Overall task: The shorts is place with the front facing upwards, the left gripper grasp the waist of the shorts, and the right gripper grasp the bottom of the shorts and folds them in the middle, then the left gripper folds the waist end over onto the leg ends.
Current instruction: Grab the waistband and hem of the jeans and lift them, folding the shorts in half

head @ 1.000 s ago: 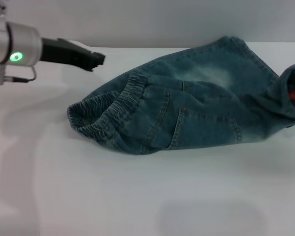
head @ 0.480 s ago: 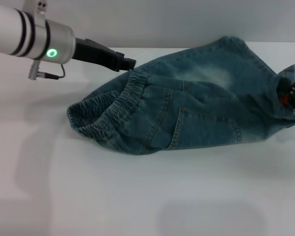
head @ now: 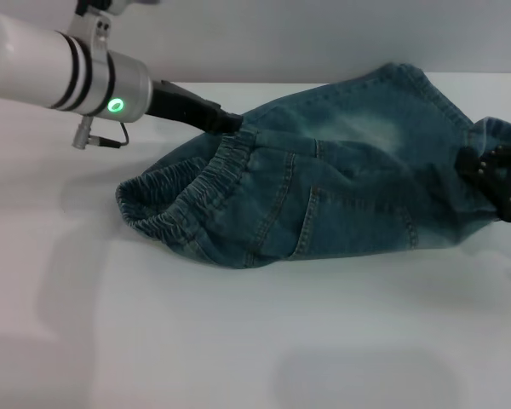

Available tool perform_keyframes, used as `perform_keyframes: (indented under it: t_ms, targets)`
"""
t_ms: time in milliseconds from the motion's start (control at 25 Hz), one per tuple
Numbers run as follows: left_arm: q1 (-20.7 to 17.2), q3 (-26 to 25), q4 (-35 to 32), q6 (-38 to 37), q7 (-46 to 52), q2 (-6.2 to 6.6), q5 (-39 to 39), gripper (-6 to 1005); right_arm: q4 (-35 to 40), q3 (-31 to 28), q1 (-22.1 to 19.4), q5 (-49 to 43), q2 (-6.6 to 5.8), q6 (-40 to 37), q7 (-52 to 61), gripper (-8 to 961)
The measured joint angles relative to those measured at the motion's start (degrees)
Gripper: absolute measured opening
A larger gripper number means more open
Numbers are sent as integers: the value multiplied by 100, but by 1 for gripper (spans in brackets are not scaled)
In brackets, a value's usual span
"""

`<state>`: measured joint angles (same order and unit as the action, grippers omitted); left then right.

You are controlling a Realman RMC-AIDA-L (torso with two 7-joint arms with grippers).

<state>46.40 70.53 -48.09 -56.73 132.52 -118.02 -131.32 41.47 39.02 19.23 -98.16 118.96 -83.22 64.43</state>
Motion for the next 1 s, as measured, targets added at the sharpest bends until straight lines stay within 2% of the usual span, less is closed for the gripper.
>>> perform_keyframes:
  t_ms: [360, 600, 720, 1000]
  targets:
    - [227, 146, 498, 381, 189, -32, -114, 415, -12, 125, 34, 0, 4, -4, -2, 75]
    - [267, 213, 621, 530, 205, -36, -119, 531, -16, 132, 37, 0, 4, -164, -2, 77]
    - [423, 363, 1001, 930, 214, -57, -91, 623, -67, 132, 37, 0, 4, -214, -2, 78]
    - [461, 455, 1188, 1212, 222, -85, -18, 614, -131, 132, 23, 0, 4, -279, -61, 80]
